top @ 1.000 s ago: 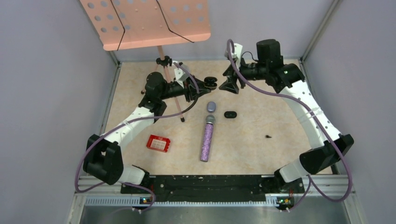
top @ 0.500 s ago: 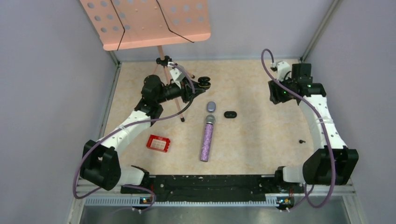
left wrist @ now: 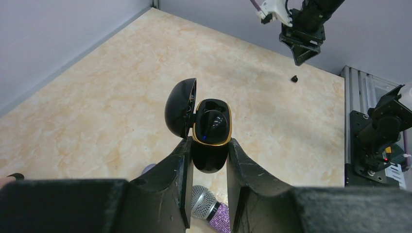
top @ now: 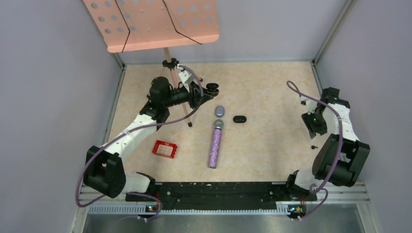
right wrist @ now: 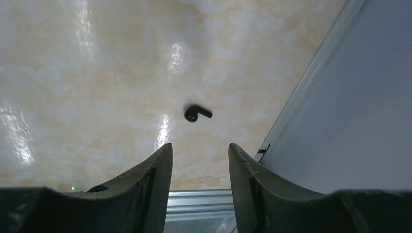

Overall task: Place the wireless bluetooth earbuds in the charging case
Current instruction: Pick up the earbud from the center of the board.

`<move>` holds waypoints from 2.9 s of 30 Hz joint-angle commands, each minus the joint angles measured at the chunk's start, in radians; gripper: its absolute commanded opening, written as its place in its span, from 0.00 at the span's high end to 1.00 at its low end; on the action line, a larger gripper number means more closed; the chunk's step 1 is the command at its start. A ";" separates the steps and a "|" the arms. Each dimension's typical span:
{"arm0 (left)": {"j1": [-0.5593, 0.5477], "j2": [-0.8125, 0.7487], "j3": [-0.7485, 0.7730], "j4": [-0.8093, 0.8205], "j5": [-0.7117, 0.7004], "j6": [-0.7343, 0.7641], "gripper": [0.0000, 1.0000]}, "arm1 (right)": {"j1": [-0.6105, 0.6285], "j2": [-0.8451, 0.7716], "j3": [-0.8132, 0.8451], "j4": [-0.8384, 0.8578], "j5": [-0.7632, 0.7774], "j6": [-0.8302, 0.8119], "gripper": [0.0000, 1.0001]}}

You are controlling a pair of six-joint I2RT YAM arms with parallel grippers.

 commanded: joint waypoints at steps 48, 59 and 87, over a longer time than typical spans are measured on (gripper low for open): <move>0.003 -0.012 0.134 -0.180 0.005 0.146 1.00 | -0.011 0.279 -0.044 -0.002 0.050 -0.445 0.67; 0.003 -0.008 0.137 -0.185 0.005 0.148 1.00 | -0.011 0.281 -0.082 0.024 0.052 -0.439 0.69; -0.004 0.052 0.161 -0.070 0.007 0.051 1.00 | 0.040 -0.022 0.295 0.092 -0.685 0.167 1.00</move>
